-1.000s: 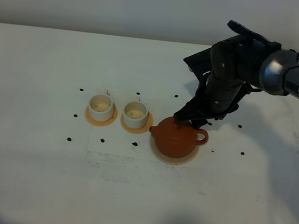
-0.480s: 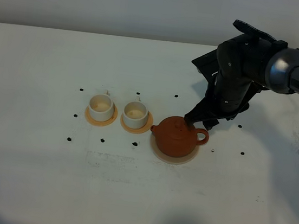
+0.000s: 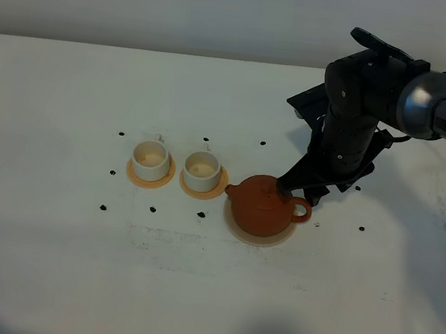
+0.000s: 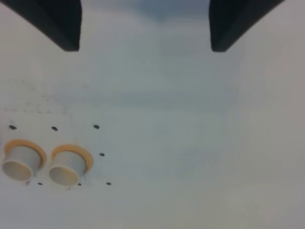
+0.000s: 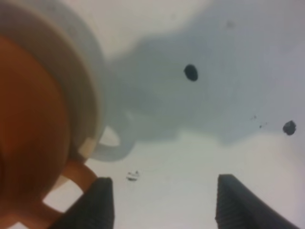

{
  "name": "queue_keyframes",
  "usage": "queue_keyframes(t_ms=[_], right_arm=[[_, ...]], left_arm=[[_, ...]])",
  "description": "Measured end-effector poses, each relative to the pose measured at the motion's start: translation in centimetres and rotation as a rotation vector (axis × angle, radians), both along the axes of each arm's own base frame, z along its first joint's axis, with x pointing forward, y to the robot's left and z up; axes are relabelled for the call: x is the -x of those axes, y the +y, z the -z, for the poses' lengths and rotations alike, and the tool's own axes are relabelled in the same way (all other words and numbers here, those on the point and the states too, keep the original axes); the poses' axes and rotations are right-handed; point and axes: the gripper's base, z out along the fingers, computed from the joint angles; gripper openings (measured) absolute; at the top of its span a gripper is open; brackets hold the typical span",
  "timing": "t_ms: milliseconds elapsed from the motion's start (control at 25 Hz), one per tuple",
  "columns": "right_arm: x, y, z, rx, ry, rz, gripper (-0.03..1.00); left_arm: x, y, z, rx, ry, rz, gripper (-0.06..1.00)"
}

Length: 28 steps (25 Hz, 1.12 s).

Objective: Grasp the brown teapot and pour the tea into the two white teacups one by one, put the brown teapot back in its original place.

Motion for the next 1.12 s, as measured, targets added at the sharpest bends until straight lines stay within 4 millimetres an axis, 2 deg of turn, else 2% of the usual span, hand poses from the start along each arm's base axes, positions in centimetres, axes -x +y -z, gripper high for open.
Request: queue_keyframes(t_ms=[560,840,1120], right_arm=[[0.7,0.4,0.1,-0.040,0.081,0.009,0.46],[0.9,0.5,-1.3,-0.083,0.060,0.017,0.46],[2.1,-0.2,0.6,-0.057,0.112,0.020,0.46]], left_arm=[[0.0,0.0,0.0,0.000,0.000,0.000,0.59],[0.0,0.0,0.0,0.000,0.000,0.000,0.59],[0.0,0.0,0.0,0.000,0.000,0.000,0.59]])
